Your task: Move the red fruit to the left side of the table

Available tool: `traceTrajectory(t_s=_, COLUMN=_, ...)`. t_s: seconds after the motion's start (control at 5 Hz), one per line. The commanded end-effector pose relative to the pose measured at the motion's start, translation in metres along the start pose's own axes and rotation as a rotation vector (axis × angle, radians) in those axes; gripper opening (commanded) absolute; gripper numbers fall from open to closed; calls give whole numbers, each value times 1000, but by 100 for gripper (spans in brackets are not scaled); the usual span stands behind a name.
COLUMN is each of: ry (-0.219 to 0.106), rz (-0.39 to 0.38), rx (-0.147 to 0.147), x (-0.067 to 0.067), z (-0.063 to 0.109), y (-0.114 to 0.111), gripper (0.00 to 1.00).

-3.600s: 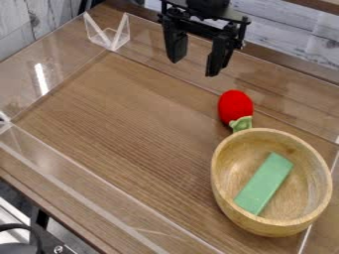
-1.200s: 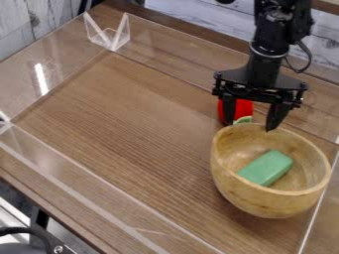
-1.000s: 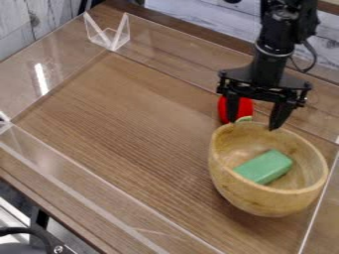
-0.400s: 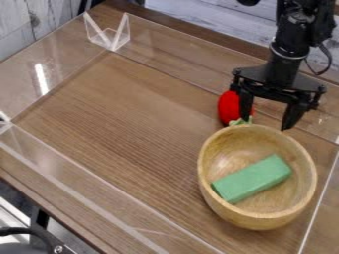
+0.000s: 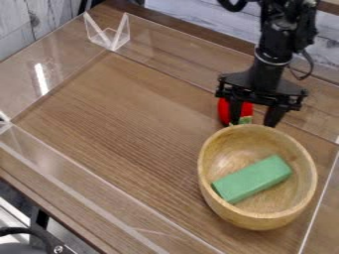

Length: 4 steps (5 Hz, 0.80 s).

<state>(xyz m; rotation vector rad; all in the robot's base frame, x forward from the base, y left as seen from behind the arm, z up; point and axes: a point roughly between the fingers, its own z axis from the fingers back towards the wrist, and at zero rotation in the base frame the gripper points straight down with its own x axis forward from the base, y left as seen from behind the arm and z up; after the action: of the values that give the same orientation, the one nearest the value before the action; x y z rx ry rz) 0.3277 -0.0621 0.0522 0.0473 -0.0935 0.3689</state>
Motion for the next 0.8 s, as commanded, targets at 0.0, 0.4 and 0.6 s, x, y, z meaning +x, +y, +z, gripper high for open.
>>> traceTrajectory(t_s=0.0, ry=-62, rz=47, rx=-38, x=7, z=26, y=5, gripper=100)
traceTrajectory(t_s=0.4, ry=-73, rz=-14, rx=-56, x=18, z=37, y=6, gripper=0)
traceTrajectory(t_s=0.6, ry=-112, rz=-34, rx=-93, x=16, z=64, y=9, gripper=0)
